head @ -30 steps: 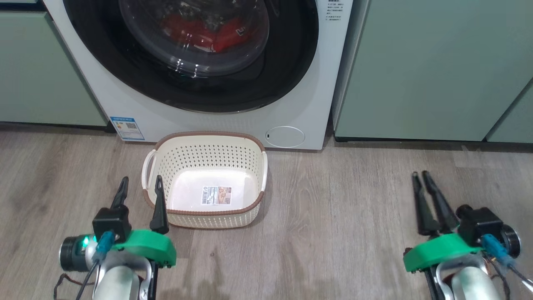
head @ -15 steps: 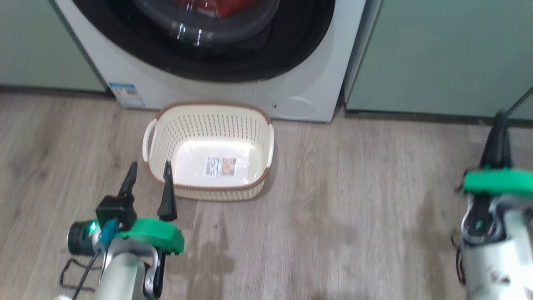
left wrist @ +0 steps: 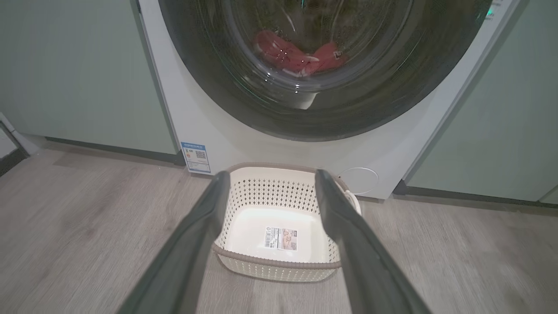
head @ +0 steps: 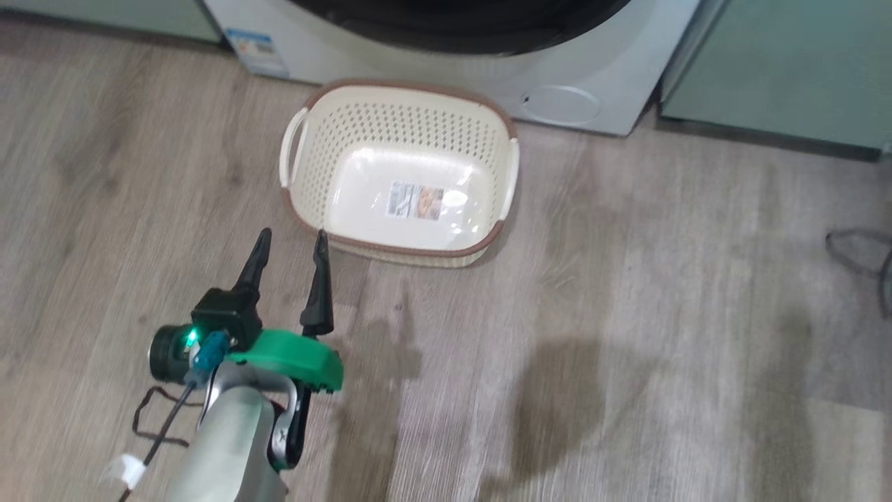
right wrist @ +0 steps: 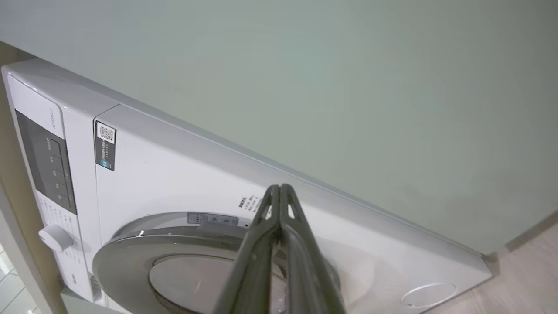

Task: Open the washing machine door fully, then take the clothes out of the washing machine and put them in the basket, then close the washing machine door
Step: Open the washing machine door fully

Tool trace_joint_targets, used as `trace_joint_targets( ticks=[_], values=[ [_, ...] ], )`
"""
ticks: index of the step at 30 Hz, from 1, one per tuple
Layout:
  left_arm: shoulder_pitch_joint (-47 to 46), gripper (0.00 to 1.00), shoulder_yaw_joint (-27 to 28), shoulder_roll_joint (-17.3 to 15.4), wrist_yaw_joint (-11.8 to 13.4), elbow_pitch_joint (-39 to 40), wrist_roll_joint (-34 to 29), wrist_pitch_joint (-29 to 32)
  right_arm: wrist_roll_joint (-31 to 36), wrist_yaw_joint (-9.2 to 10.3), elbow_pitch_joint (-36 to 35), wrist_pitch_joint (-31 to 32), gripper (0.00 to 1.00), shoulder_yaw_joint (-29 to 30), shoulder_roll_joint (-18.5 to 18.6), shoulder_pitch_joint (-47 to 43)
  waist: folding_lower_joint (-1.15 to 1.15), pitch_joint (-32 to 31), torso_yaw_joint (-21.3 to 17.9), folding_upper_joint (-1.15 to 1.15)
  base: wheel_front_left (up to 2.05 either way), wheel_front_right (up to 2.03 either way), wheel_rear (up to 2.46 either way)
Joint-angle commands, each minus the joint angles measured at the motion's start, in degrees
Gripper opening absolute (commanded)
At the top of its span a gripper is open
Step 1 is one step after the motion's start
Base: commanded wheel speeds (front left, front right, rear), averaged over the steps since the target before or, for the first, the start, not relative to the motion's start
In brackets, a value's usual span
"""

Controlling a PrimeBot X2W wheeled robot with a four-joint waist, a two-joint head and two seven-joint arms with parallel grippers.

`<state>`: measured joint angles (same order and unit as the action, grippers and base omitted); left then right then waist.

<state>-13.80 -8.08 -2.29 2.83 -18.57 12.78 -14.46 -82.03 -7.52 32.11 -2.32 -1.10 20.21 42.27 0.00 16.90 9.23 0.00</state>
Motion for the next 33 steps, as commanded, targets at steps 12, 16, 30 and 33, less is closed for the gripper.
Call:
trace_joint_targets(
  ticks=[12,16,30,33],
  values=[
    [-6.17,1.00,0.16,-0.59,0.31,2.34,1.03,-0.54,-4.42,0.03,-0.26,15.03,0.00,-6.71,6.35,18.24,0.00,9.44,3.18,0.00,0.00,0.00,0.00],
    [-7.81,1.00,0.58,-0.59,0.08,2.77,1.22,-0.54,-5.73,0.03,0.48,22.00,0.00,-9.14,7.49,24.43,0.00,12.46,3.79,0.00,0.00,0.00,0.00],
    [-10.44,1.00,0.06,-0.59,0.35,3.74,2.56,-0.54,-4.64,0.03,6.36,31.26,0.00,-14.16,7.85,37.43,0.00,16.82,5.21,0.00,0.00,0.00,0.00],
    [-10.68,1.00,-0.39,-0.59,0.47,3.86,2.87,-0.54,-4.24,0.03,7.42,31.70,0.00,-14.87,7.54,39.41,0.00,17.18,5.58,0.00,0.00,0.00,0.00]
  ],
)
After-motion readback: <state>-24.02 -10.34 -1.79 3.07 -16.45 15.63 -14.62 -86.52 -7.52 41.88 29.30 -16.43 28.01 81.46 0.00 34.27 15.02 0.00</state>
